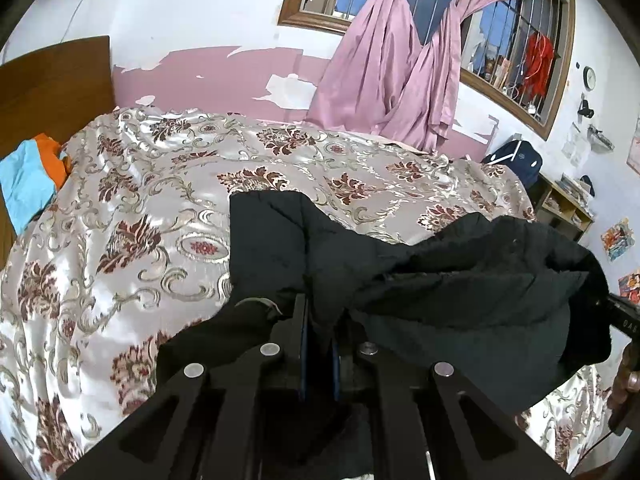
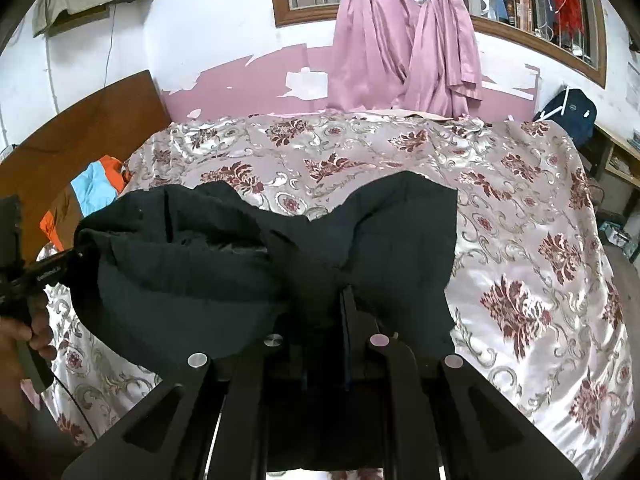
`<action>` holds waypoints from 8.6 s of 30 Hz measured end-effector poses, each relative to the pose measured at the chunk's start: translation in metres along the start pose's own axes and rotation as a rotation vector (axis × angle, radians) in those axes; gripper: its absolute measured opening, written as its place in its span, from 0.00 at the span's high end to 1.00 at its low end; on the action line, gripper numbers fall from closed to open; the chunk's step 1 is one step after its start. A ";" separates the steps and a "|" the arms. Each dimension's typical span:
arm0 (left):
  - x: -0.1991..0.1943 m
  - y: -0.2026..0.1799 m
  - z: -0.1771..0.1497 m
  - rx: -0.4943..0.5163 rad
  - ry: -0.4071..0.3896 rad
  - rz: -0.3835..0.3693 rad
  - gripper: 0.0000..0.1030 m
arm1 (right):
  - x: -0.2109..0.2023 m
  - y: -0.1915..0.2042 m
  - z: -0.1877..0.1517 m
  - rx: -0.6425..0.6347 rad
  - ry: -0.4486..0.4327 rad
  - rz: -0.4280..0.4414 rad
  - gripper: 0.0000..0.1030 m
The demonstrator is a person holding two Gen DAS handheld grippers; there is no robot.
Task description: Fold large clothes
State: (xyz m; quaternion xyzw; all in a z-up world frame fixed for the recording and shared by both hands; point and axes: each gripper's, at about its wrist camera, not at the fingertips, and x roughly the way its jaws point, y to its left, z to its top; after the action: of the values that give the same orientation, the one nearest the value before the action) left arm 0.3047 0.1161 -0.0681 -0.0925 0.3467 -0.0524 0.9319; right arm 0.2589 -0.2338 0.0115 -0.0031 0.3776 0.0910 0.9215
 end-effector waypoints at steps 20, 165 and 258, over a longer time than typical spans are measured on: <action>0.137 0.005 0.113 0.017 0.123 0.043 0.92 | 0.126 -0.021 0.115 -0.022 0.056 0.012 0.90; -0.231 -0.052 -0.107 0.134 0.078 0.357 0.00 | -0.198 -0.111 -0.228 0.298 -0.246 0.186 0.02; 0.043 0.040 0.011 -0.047 0.341 -0.283 0.82 | 0.098 -0.051 0.034 0.167 0.223 0.564 0.83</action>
State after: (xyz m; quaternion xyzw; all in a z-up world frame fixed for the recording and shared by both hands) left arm 0.3459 0.1493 -0.0956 -0.1519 0.4841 -0.1895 0.8406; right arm 0.3595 -0.2650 -0.0361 0.1677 0.4685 0.3108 0.8098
